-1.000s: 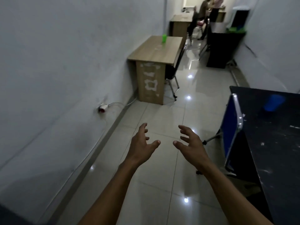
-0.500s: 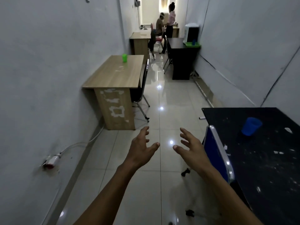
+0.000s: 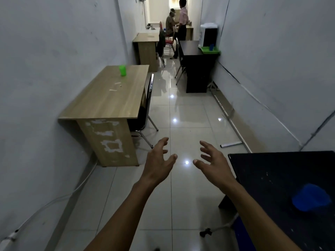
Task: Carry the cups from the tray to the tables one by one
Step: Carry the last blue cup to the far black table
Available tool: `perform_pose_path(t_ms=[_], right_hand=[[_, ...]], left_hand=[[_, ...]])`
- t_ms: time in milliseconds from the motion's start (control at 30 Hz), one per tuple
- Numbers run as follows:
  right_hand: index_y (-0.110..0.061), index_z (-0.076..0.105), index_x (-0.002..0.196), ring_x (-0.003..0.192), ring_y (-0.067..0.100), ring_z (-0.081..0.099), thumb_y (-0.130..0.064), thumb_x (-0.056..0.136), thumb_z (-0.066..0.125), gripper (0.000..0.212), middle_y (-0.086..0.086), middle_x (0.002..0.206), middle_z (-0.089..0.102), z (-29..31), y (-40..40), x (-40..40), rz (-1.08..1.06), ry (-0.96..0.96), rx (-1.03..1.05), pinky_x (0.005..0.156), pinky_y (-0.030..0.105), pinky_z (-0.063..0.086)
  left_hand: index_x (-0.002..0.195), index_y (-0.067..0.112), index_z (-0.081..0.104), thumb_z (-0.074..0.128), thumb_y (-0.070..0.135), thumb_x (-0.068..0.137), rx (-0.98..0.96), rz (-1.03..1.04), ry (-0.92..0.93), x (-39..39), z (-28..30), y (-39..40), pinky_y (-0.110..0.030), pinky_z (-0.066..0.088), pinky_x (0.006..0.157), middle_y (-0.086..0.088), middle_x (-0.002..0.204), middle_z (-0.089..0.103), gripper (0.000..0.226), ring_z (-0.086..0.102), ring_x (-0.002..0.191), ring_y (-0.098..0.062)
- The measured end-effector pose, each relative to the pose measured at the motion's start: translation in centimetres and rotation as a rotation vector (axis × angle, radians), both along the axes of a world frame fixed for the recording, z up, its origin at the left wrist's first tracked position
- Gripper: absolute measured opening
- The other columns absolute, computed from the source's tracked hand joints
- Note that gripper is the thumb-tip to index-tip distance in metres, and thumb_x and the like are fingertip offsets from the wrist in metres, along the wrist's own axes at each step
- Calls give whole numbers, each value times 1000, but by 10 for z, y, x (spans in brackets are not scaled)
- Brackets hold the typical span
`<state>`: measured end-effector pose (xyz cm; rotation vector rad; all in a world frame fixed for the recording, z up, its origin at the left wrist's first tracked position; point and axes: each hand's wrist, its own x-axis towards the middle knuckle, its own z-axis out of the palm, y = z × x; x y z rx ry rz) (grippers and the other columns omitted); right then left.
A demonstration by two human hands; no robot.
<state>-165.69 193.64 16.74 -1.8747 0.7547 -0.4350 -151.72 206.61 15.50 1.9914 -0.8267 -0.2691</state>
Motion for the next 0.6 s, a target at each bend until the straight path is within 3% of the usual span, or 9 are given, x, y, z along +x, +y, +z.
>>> perform_pose_path(t_ms=[167, 467, 600], right_hand=[[-28, 36, 147, 131, 23, 50, -15, 87, 69, 69, 4, 149, 46, -11, -76, 92, -41, 0, -17, 102, 39, 47], [-27, 36, 147, 130, 25, 51, -16, 87, 69, 69, 6, 149, 46, 7, -208, 264, -127, 5, -36, 101, 39, 46], [-28, 37, 146, 131, 25, 51, -16, 87, 69, 69, 7, 148, 46, 7, -267, 326, -149, 10, -37, 100, 38, 46]], left_hand=[[143, 13, 45, 59, 25, 96, -105, 57, -30, 99, -8, -81, -45, 59, 87, -6, 145, 50, 51, 60, 117, -19], [143, 12, 45, 55, 27, 98, -97, 4, -34, 279, 10, -219, -31, 50, 91, -7, 144, 51, 49, 59, 119, -19], [143, 12, 45, 56, 27, 98, -95, -37, -18, 343, 13, -281, -37, 53, 93, -7, 144, 52, 49, 59, 118, -20]])
